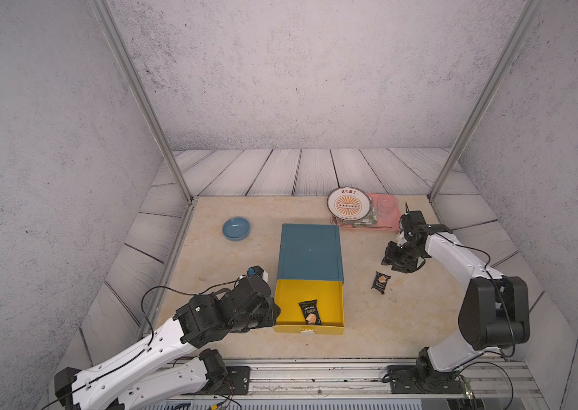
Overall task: Take the cookies out of the drawer
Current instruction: Place the cookie at the center of the board, then pick up the cookie from the drawer.
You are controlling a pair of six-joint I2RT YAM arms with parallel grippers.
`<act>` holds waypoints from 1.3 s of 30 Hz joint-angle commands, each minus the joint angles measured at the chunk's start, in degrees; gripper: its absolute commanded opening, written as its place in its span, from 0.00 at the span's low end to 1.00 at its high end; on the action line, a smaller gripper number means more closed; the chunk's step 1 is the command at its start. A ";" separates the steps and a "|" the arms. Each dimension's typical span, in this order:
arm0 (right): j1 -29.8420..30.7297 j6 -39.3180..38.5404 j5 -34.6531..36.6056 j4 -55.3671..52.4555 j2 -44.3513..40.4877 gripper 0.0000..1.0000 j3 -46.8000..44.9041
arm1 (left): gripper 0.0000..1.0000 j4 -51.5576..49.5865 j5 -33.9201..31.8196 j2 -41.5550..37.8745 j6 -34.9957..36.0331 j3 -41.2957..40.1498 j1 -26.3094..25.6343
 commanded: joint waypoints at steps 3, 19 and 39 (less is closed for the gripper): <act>8.04 -1.41 -6.74 -10.76 -11.12 0.42 9.25 | 0.17 -1.53 -1.69 2.17 1.00 -0.47 0.19; 49.48 19.38 8.94 -33.06 -4.58 0.38 33.36 | 0.17 -0.76 -2.89 4.21 0.39 -0.03 0.20; 57.61 22.05 7.01 -24.64 3.30 0.35 27.54 | 0.17 0.52 -3.24 4.74 0.16 -0.69 0.19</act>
